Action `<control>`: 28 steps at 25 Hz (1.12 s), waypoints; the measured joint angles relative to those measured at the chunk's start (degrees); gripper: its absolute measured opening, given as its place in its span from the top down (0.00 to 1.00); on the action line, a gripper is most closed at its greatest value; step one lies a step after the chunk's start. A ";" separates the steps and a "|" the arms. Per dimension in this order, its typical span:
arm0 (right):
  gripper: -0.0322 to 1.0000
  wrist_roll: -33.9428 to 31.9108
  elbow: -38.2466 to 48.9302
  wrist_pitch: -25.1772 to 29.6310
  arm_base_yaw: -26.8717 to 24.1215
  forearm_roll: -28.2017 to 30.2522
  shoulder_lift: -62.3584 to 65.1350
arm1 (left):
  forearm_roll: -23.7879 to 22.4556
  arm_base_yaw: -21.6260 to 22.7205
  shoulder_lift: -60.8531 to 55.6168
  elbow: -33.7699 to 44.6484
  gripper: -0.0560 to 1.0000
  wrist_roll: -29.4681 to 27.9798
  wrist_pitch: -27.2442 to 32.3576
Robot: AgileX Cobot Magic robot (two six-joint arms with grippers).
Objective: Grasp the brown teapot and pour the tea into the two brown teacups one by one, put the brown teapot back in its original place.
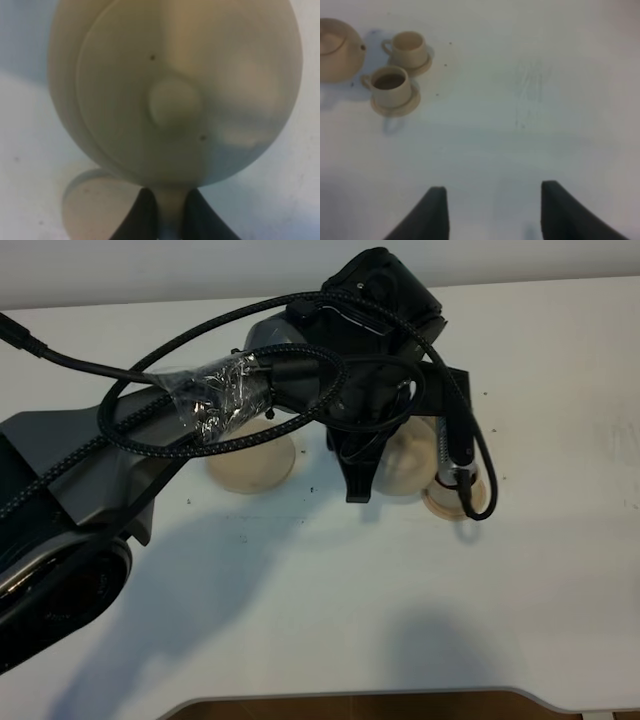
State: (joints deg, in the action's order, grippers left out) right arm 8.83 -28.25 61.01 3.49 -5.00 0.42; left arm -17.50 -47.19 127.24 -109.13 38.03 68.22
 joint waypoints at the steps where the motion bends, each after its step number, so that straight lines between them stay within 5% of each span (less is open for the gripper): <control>1: 0.54 0.00 0.00 0.00 0.00 0.00 0.00 | 0.00 0.17 0.00 0.66 0.85 -0.13 0.00; 14: 0.54 0.00 0.00 0.00 0.00 0.00 0.00 | -3.58 2.71 -0.72 2.30 0.85 -1.50 -0.46; 23: 0.54 0.00 0.00 0.00 0.00 0.00 0.00 | -8.44 4.77 -1.05 2.30 0.85 -1.79 -11.35; 28: 0.54 0.00 0.00 0.00 0.00 0.00 0.00 | -8.67 5.75 1.93 -4.55 0.85 -1.63 -8.04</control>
State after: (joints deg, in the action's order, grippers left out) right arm 8.83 -28.25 61.01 3.49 -5.00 0.42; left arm -26.17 -41.44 129.18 -113.68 36.40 60.17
